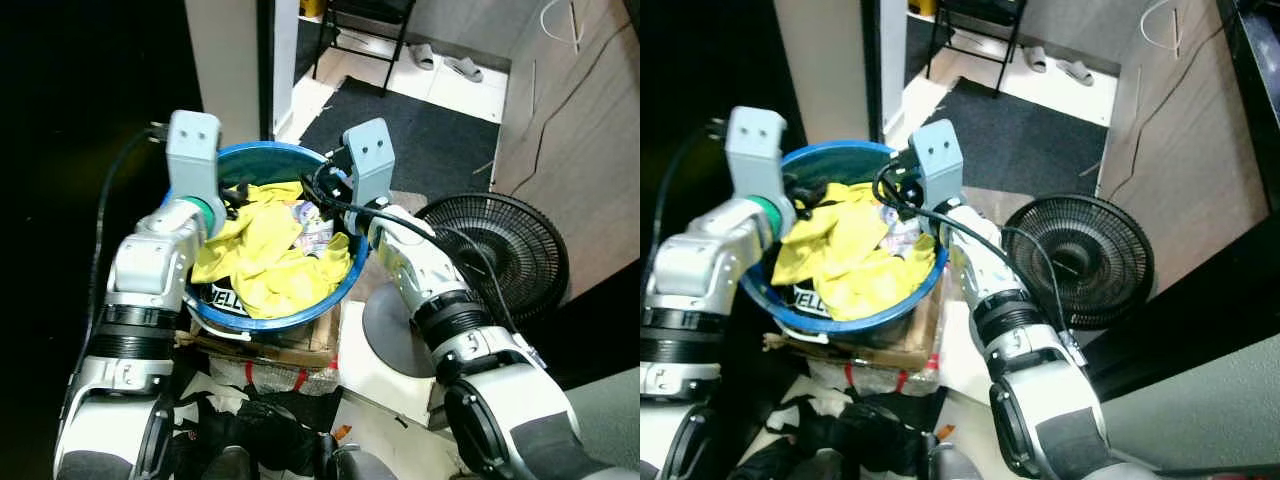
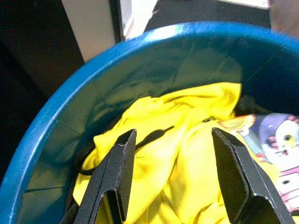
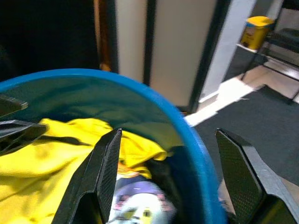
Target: Clothes washing
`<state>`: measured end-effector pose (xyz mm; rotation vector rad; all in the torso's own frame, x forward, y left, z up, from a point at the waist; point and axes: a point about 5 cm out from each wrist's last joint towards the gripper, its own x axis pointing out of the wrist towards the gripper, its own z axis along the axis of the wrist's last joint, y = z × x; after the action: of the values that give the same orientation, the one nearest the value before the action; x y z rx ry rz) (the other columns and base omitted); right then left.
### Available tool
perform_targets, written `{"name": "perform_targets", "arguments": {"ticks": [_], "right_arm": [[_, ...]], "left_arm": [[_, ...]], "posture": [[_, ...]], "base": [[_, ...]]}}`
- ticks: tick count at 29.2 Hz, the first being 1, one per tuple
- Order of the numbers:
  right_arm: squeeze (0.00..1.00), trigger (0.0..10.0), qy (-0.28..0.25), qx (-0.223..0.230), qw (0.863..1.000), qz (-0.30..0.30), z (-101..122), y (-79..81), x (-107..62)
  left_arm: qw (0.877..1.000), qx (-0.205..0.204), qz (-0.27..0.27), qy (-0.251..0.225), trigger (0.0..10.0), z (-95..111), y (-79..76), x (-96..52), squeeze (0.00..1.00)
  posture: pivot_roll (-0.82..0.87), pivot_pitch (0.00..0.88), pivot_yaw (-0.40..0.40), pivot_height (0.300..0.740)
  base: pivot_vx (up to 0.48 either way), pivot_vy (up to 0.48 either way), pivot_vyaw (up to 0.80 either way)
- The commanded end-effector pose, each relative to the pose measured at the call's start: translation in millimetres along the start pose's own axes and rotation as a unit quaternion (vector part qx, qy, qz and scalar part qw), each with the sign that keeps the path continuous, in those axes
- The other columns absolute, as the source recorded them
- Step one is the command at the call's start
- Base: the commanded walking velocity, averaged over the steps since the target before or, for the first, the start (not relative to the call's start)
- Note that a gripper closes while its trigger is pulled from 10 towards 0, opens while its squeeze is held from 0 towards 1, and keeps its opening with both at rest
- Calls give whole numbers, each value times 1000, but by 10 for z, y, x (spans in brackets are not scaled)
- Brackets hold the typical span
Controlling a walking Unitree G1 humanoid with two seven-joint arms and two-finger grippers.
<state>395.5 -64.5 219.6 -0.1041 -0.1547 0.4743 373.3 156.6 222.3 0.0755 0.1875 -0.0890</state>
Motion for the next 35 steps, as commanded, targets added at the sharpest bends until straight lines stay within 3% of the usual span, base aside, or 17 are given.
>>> {"name": "perform_targets", "arguments": {"ticks": [1, 5, 8, 12, 14, 16, 17, 20, 28, 30, 35], "right_arm": [[0, 10000, -24, -13, 1000, -5, 106, -17, 10], [0, 10000, -21, -32, 999, -8, 173, -61, 9], [0, 10000, 45, -34, 998, 22, -59, -12, -19], [0, 10000, 132, 41, 989, 60, -374, 70, -91], [0, 10000, 157, 37, 983, 83, -495, 107, -153], [0, 10000, 157, 37, 983, 83, -495, 107, -153], [0, 10000, 164, -1, 981, 99, -556, 126, -198], [0, 10000, 180, -32, 975, 123, -661, 143, -294], [0, 10000, 175, -30, 975, 137, -585, 34, -336], [0, 10000, 188, -41, 963, 189, -613, 121, -363], [0, 10000, 207, -58, 950, 227, -726, 237, -431]], "left_arm": [[1000, -3, -8, 15, 10000, -82, -64, 23, 0], [999, -10, -26, 27, 10000, -139, -193, 33, 0], [999, -17, -37, 31, 10000, -151, -267, 29, 0], [999, -30, -34, 22, 10000, -129, -230, -27, 0], [999, -26, -33, 19, 10000, -130, -218, -57, 0], [999, -26, -33, 19, 10000, -130, -218, -57, 0], [999, -25, -31, 17, 10000, -126, -205, -76, 0], [999, -29, -24, 12, 10000, -110, -166, -109, 0], [999, -44, -10, -4, 10000, -36, -102, -167, 0], [999, -46, -5, -6, 10000, -27, -78, -180, 0], [999, -46, 3, -6, 10000, -41, -41, -201, 0]], "posture": [[51, 170, 1, 740], [44, 171, -1, 740], [38, 172, -4, 740], [46, 171, -16, 740], [50, 171, -20, 740], [50, 171, -20, 740], [50, 171, -21, 740], [42, 167, -29, 740], [28, 155, -39, 740], [30, 151, -44, 740], [41, 145, -50, 740]], "base": [[0, 0, 0], [0, 0, 0], [0, 0, 0], [0, 0, 0], [0, 0, 0], [0, 0, 0], [0, 0, 0], [0, 0, 0], [0, 0, 0], [0, 0, 0], [0, 0, 0]]}}
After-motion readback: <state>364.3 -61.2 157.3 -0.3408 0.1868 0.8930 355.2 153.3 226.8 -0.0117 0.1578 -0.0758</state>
